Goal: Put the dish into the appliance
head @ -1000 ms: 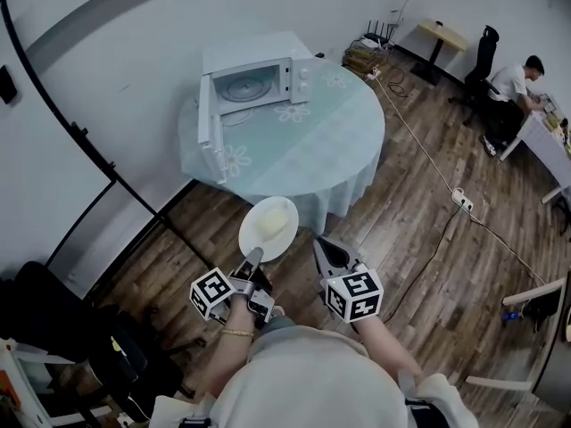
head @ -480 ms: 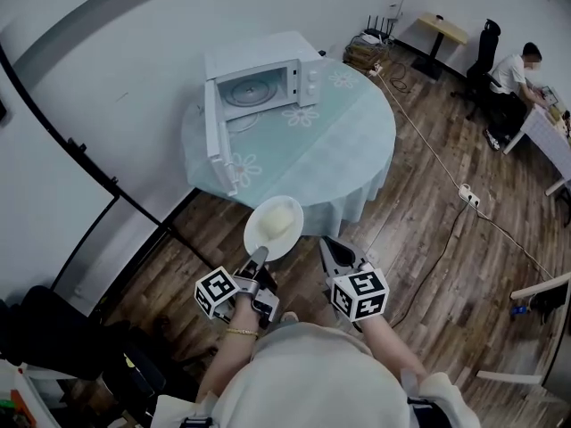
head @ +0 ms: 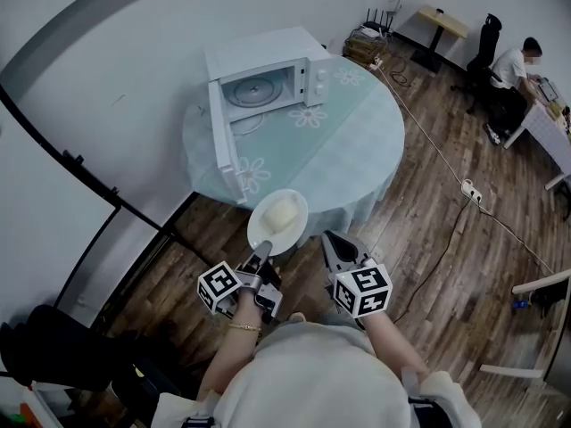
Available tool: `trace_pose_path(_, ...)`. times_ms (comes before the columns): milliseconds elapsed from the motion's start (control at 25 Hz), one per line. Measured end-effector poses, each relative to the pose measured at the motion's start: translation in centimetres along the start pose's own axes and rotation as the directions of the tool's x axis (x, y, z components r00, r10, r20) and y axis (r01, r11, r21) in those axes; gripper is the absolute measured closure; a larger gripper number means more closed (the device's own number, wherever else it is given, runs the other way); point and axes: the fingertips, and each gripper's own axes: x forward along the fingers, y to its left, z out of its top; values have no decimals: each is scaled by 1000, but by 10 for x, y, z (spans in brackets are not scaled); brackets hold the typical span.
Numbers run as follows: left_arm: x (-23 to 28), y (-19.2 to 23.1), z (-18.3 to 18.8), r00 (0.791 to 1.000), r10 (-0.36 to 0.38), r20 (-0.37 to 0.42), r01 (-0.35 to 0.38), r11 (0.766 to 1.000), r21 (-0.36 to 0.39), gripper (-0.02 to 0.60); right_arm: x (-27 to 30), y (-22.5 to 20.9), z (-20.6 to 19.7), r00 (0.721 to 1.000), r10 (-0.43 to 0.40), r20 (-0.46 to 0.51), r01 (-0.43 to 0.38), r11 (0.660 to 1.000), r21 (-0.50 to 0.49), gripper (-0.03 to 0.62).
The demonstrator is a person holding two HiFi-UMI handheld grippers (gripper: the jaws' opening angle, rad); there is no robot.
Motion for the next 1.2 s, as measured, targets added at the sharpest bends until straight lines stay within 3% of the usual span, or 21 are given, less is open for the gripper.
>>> trace_pose_path(320,26,1,22,1000,-8,-6,8,1000,-28,540,27,-4,2,1000,5,-22,-5,1000,-5,589)
trace_pose_path(600,69,3,35,1000,-10,11,11,999,-48,540,60,-36,9,999,28,-34,-28,1000,-8,589)
trace_pose_path(1200,189,-21,87,995,7,99,2,996,-92,540,171,-114,75,985,152,-77,-157,985,-68,589)
